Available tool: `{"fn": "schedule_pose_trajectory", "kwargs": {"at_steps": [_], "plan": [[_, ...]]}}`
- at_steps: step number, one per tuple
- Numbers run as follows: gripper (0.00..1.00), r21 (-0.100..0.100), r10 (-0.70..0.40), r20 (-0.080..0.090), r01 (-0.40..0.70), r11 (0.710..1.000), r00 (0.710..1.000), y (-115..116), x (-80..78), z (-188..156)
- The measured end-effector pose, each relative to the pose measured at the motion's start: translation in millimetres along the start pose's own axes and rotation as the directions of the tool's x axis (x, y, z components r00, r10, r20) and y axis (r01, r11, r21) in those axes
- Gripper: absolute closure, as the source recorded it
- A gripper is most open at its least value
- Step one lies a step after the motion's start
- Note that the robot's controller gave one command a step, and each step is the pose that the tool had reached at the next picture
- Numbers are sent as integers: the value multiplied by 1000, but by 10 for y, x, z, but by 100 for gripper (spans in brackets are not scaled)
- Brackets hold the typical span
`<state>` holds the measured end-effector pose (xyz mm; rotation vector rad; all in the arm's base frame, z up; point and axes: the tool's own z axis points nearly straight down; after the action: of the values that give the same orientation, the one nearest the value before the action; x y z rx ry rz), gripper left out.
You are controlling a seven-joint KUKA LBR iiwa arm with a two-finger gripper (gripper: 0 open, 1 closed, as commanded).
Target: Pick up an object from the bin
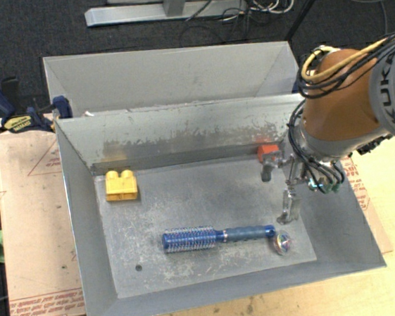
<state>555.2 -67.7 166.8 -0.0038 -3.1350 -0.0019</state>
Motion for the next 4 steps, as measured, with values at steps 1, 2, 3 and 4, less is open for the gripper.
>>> {"fn": "schedule_pose_trajectory", "kwargs": {"at_steps": [1,2,3,4], "plan": [[0,-1,-42,-3,42,999,999,200,499,1021],[100,1,-44,7,44,999,999,192,464,972],[100,3,-370,11,370,929,929,719,15,960],[100,6,-326,15,326,945,945,775,174,-520]]}}
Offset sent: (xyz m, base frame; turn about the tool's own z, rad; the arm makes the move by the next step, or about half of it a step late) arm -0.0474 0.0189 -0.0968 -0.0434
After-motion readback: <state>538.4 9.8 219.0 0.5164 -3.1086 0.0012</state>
